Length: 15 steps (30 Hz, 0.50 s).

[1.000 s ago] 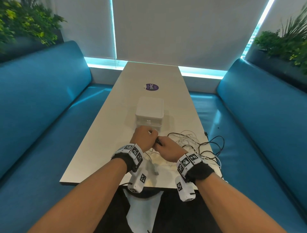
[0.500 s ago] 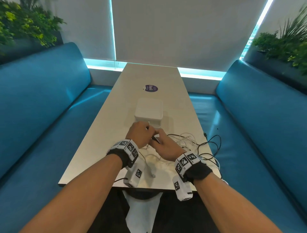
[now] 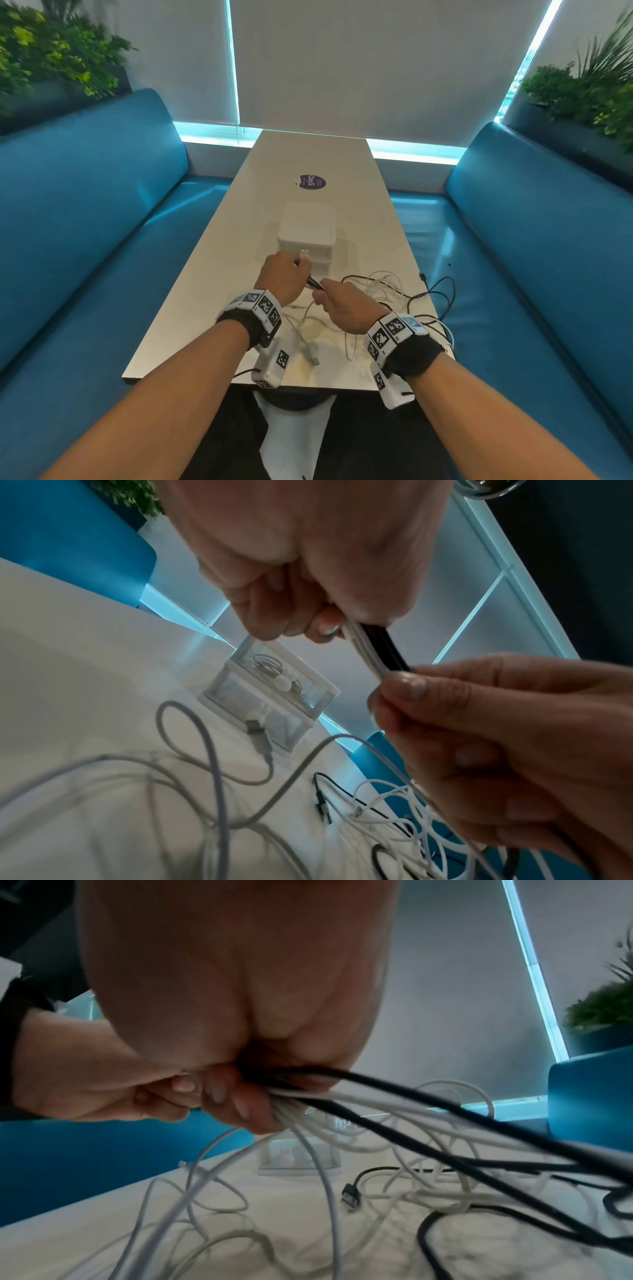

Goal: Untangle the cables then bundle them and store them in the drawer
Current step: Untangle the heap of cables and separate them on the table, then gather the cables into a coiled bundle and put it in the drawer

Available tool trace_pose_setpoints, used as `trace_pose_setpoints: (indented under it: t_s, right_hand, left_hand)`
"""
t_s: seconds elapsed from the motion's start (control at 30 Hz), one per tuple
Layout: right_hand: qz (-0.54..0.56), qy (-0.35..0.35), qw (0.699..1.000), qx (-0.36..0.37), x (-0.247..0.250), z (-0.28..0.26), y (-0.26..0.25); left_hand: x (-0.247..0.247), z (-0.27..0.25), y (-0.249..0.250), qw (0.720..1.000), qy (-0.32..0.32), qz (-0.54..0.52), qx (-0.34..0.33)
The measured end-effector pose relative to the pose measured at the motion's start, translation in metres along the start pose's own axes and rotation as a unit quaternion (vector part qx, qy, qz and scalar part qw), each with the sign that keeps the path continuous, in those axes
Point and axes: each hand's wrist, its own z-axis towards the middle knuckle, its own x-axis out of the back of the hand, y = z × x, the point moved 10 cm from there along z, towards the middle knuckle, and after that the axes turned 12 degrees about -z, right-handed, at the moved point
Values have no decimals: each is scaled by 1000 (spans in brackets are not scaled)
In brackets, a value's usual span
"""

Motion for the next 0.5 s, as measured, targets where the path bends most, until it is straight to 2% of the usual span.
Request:
trace_pose_setpoints:
  t_s: [0.13,0.3,0.4,0.5]
  right_hand:
    - [5,44,999,9,8,-1,-2]
    - [29,88,996,-18,22,-1,3]
    - [41,107,993,-16,26,0,1]
    - [45,118,992,-20,27,0,0]
  left_hand:
    - [1,-4,-19,998,-26,-58,19]
    - [4,-17,-46,989,-43,-86,115]
    - [-13,-23,-38,987,-104,-52,107]
    - [-17,-19,-34,986,-90,-70,122]
